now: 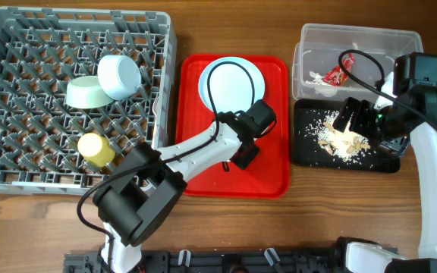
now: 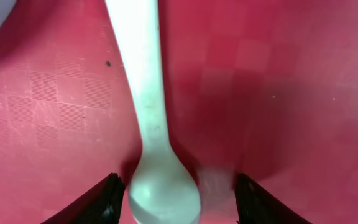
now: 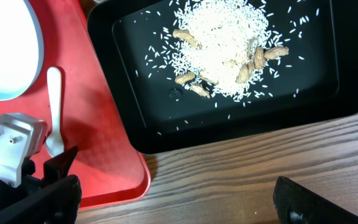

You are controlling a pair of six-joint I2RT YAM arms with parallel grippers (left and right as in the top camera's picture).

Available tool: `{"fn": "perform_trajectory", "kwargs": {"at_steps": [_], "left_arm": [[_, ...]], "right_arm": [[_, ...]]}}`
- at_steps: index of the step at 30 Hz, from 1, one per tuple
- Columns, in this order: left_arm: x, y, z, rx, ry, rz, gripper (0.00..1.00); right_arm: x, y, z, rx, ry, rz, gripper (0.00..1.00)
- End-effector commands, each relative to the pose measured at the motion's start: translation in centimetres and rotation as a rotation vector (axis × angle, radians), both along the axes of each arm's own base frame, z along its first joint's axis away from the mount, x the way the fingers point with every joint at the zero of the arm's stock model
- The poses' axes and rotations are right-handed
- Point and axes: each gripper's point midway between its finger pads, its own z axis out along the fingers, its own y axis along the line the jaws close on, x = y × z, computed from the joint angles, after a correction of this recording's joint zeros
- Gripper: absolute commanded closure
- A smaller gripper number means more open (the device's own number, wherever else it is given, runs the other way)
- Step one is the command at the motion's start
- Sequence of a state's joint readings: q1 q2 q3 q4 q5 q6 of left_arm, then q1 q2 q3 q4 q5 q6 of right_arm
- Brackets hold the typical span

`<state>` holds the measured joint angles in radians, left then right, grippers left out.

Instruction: Sort waste into correct bins and load items into the dishwasher rack

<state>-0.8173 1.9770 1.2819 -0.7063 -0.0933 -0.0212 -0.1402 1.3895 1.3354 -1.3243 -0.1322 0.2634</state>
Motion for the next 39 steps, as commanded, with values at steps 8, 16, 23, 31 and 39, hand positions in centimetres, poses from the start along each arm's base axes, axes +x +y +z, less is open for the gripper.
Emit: {"fn": "perform_trajectory", "kwargs": {"at_steps": [8,16,23,31,39], "left_arm": [[-1.3,2.2,-2.1,0.108,0.061,0.022,0.58],[-1.2,2.1,-2.1,0.105,0.058,0.025,0.58],[-1.2,2.1,-2.1,0.104,0.058,0.025,0.6],[-1.1,1.9,-2.1,0.098,0.052,0.025,0.66],[-1.1,1.9,-2.1,0.098,0.052,0.025,0.69]], "right_arm": [[-0.1,-0.3,0.5,-0.022,-0.021,0.02,0.0],[-0.1,-0.3,0.5,-0.022,-0.021,0.02,0.0],[-0.1,-0.3,0.5,-0.022,-0.02,0.02,0.0],[-0.1,-0.3,0.5,-0.022,-0.021,0.02,0.0],[-0.1,-0.3,0.5,-0.022,-0.021,0.02,0.0]]}}
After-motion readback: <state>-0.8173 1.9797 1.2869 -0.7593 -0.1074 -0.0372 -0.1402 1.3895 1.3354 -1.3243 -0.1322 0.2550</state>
